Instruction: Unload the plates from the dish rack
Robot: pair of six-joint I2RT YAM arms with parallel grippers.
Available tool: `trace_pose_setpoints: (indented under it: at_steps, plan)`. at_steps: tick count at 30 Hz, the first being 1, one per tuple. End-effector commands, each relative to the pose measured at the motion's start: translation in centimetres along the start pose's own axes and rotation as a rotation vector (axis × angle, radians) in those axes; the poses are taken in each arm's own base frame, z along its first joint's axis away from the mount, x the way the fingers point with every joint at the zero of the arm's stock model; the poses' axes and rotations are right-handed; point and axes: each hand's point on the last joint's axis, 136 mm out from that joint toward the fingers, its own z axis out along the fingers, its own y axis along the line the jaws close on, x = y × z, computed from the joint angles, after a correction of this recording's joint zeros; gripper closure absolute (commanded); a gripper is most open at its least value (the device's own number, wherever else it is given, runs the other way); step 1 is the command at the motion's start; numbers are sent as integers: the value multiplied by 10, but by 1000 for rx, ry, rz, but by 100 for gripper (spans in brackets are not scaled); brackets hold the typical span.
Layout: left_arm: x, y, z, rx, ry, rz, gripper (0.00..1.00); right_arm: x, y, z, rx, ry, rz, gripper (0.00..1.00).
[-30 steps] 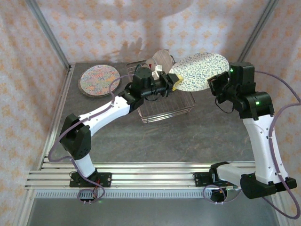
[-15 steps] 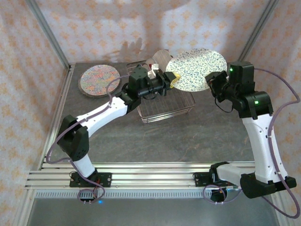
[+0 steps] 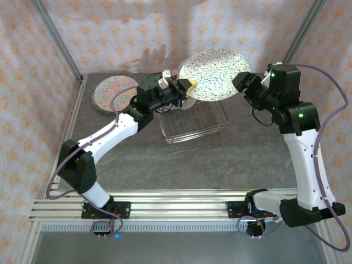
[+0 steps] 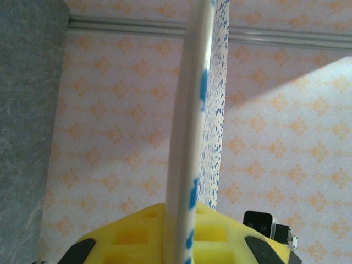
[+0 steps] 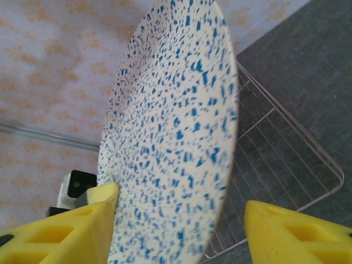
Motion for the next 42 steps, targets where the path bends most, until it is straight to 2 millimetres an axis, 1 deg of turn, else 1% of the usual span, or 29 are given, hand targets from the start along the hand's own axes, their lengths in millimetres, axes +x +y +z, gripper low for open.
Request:
trace_pose_setpoints:
  at_steps: [1, 5, 7, 11, 14, 16, 20, 26, 29, 33, 38, 42]
  plan:
    - [-3, -46, -23, 120, -26, 79, 100, -8, 21, -5, -67, -29, -184, 36]
    - [-16, -52, -37, 132, -63, 86, 100, -7, 40, -7, -116, -76, -368, 35]
    - [-23, -53, -44, 139, -89, 84, 100, -1, 53, -5, -148, -105, -482, 35]
    - [-40, -52, -61, 138, -147, 87, 100, 21, 73, 6, -210, -125, -668, 34]
    - [-56, -51, -77, 133, -201, 99, 100, 42, 91, 15, -285, -129, -783, 33]
    - [-68, -48, -90, 119, -242, 110, 100, 51, 105, 6, -357, -160, -834, 32]
    - [-97, -39, -122, 91, -345, 121, 100, 71, 119, 10, -428, -174, -921, 28]
    - [-139, -24, -176, 25, -538, 167, 100, 82, 124, 17, -455, -165, -940, 28]
    - [-160, -10, -202, -13, -663, 184, 100, 85, 126, 18, -471, -179, -956, 27]
    - [-184, 17, -233, -56, -808, 190, 100, 89, 131, 17, -516, -190, -974, 27]
    - [-207, 44, -257, -106, -915, 197, 100, 88, 135, 20, -534, -205, -917, 25]
    - [-226, 75, -279, -181, -993, 187, 100, 86, 139, 22, -550, -198, -834, 24]
